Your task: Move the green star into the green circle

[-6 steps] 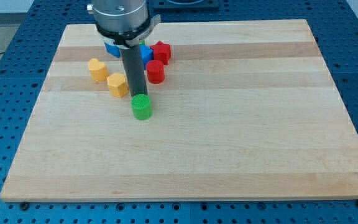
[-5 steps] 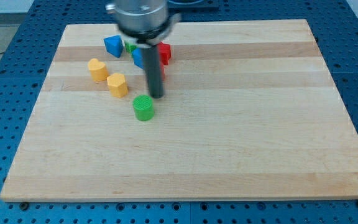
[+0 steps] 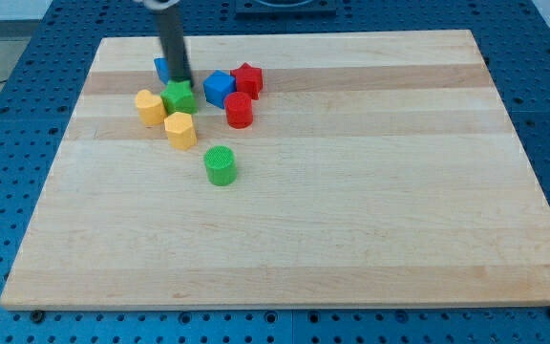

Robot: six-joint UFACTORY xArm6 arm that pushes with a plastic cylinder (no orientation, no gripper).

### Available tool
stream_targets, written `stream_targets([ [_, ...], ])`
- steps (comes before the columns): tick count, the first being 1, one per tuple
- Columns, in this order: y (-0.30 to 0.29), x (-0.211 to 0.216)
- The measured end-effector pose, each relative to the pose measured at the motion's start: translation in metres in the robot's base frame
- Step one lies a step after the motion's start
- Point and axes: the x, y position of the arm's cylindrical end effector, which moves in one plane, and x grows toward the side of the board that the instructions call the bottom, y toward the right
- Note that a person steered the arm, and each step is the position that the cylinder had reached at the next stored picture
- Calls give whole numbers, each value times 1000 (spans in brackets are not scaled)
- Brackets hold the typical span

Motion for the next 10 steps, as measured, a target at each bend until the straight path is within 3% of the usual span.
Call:
stream_targets([
  [1, -3, -5],
  [3, 63, 85],
  [5, 58, 93],
  [7, -35, 64],
  [8, -60, 91],
  [9, -9, 125],
  [10, 47, 122],
])
